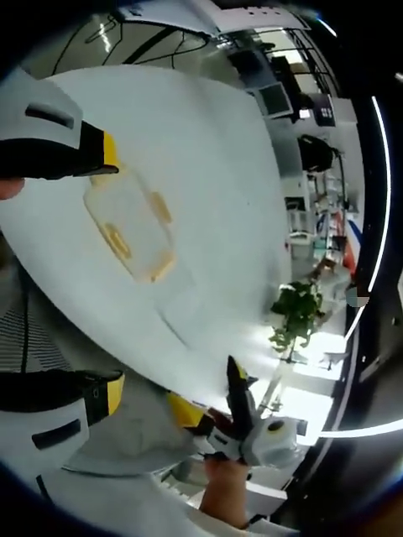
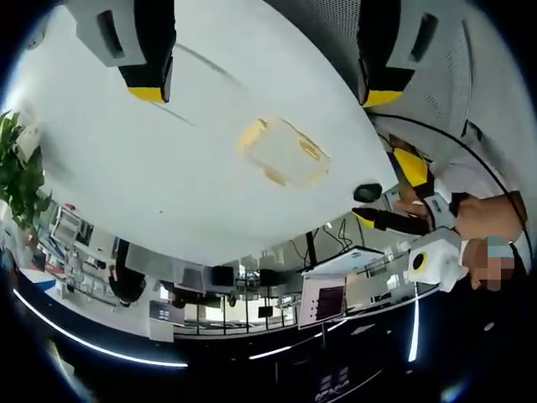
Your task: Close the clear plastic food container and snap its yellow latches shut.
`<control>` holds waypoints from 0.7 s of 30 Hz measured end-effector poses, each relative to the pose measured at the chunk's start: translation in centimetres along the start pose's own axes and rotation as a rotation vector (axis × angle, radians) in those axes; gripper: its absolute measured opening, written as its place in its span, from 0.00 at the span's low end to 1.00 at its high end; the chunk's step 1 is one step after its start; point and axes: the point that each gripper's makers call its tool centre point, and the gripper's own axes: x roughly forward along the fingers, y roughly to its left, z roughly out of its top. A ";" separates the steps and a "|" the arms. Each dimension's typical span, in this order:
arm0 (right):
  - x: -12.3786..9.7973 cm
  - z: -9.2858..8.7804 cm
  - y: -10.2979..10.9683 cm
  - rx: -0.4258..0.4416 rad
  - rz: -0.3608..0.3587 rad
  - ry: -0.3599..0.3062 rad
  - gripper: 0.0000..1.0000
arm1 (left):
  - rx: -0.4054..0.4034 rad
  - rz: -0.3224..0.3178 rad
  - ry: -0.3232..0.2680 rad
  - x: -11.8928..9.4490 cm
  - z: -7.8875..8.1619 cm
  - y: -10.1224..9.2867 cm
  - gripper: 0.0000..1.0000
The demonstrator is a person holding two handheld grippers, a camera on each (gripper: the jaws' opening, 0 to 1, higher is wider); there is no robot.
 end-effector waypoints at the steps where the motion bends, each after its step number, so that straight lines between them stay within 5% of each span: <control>1: 0.1 0.1 0.0 -0.005 0.000 -0.001 0.91 | 0.007 0.004 0.002 -0.1 0.0 0.2 0.95; 21: 2.6 2.3 -0.3 -0.109 0.051 0.010 0.90 | 0.111 -0.067 0.056 -0.1 0.3 2.7 0.92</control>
